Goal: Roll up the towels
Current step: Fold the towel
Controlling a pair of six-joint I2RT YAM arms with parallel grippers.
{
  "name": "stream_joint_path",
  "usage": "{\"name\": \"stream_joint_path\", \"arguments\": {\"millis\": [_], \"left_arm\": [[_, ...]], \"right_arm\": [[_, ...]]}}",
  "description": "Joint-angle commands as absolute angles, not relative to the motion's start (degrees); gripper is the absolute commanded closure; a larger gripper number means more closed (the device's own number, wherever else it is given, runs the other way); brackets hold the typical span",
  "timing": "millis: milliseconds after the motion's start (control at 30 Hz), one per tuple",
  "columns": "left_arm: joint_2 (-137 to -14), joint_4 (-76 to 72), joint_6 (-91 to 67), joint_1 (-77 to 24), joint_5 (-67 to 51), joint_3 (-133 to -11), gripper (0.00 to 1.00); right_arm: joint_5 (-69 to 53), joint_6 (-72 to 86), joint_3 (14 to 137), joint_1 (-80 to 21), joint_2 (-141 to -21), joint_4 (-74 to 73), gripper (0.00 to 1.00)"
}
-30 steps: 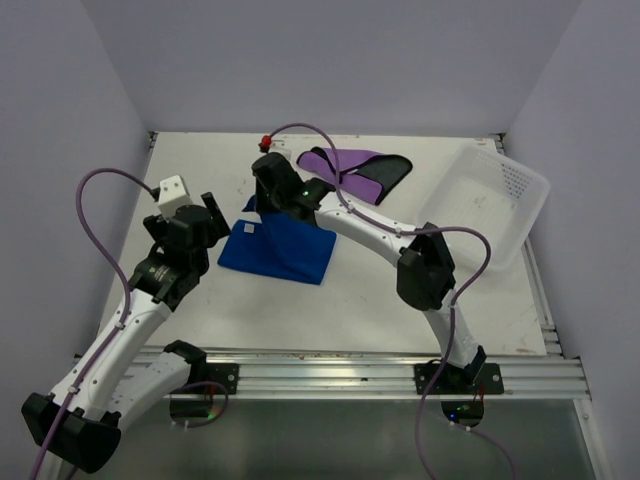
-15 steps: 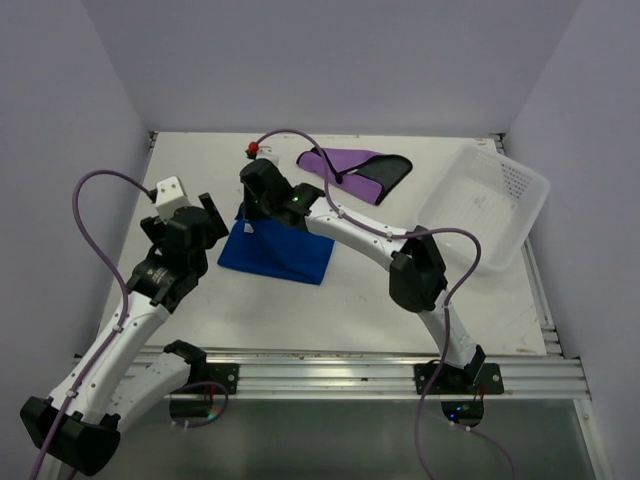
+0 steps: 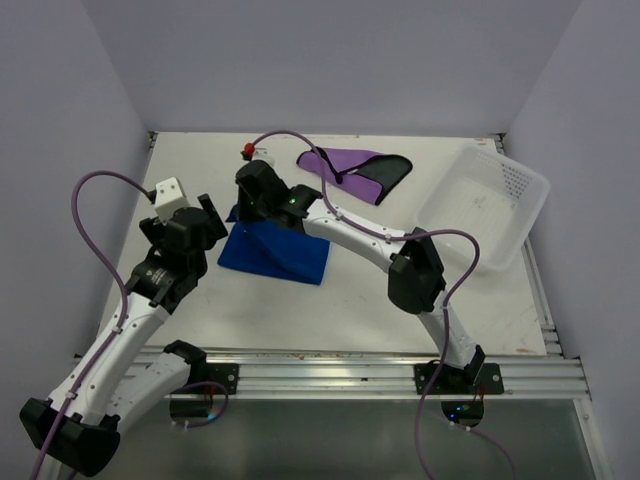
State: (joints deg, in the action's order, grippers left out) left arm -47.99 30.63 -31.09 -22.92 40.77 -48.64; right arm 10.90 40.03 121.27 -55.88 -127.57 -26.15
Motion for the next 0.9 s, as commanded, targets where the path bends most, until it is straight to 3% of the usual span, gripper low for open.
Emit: {"name": "stream_joint_path", "arguments": {"millis": [0, 500, 533, 567, 667, 867], "left_arm": [[-47.11, 29.97, -32.78, -23.12, 42.54, -50.63, 0.01], [-46.58, 30.59, -33.13, -23.20, 43.77, -50.71, 0.01], [-46.50, 30.67, -33.22, -23.12, 43.94, -50.71, 0.01], [-46.32, 30.59, -33.22, -23.12, 44.21, -50.71, 0.01], [-46.23, 30.67, -33.31, -23.20, 44.82, -50.63, 0.01], [-44.48, 30.06, -33.31, -23.12, 45.70, -50.01, 0.01]], "right_arm": [[8.35, 41.66, 122.61, -56.42, -129.46, -24.61, 1.00], [2.47, 44.65, 126.56, -57.13, -135.70, -21.72, 1.00], [1.59, 45.00, 126.56, -57.13, -136.05, -20.93, 0.80], [0.28, 45.61, 126.56, -57.13, -136.49, -19.96, 0.68], [0.26, 46.14, 127.09, -56.95, -136.50, -20.13, 0.50], [-0.44, 47.28, 118.41, -54.23, -128.69, -18.55, 0.49]]}}
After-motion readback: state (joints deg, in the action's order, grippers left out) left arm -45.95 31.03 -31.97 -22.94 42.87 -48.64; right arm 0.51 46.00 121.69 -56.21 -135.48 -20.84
